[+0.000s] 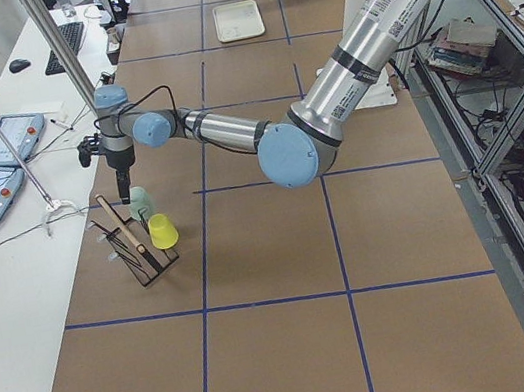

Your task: Left arm grabs green cup and hands to right arm on tray

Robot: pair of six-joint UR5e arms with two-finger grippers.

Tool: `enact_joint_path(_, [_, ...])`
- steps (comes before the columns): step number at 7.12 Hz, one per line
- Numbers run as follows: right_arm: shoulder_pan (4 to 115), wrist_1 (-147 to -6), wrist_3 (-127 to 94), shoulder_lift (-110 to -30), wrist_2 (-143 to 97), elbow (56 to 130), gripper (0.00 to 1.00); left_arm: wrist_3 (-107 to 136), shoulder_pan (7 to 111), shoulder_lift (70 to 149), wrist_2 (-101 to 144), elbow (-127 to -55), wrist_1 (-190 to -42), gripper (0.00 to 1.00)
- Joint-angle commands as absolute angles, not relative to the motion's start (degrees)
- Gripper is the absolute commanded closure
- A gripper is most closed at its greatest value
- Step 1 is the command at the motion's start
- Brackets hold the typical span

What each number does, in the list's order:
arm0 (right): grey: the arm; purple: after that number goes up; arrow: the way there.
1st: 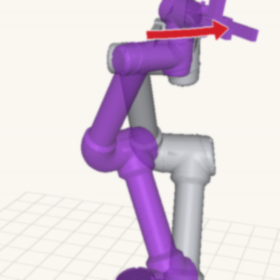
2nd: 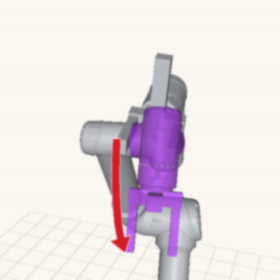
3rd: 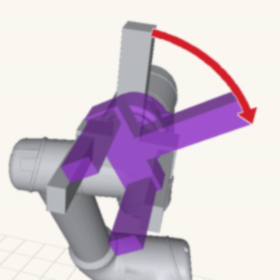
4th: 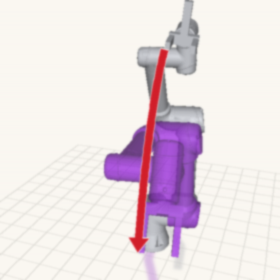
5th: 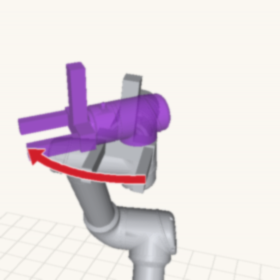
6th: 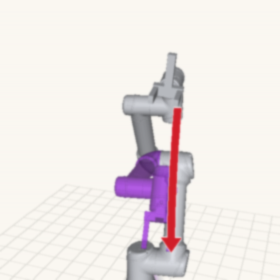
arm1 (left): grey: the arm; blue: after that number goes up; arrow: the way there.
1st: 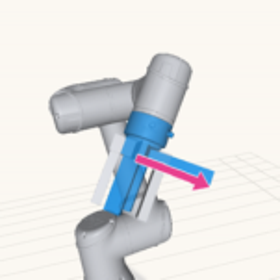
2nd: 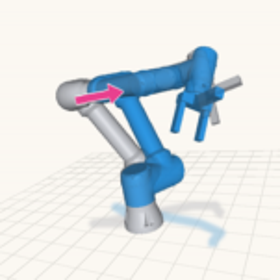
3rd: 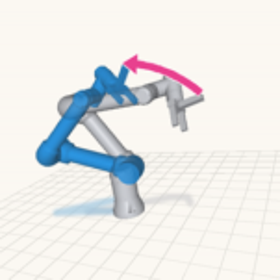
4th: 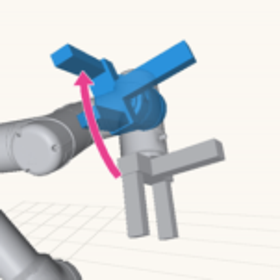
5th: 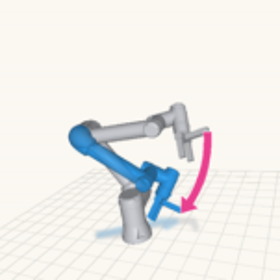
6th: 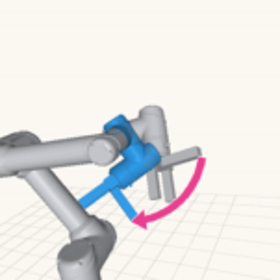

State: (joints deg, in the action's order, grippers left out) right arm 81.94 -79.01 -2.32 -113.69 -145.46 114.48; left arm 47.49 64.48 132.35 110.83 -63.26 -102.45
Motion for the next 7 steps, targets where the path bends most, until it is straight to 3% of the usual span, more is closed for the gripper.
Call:
enact_joint_path(1, [81.7, -79.0, -2.4, -113.6, -145.5, 114.2, 0.0, 47.8, 64.3, 131.6, 111.9, -63.4, -103.4, 0.0])
enact_joint_path(5, [81.2, -79.0, -2.3, -113.6, -145.5, 114.0, 0.0, 47.9, 63.1, 130.2, 111.9, -63.2, -105.3, 0.01])
enact_joint_path(7, [81.1, -79.0, -2.3, -113.6, -145.5, 113.9, 0.0, 48.0, 63.2, 130.1, 111.9, -63.1, -105.3, 0.12])
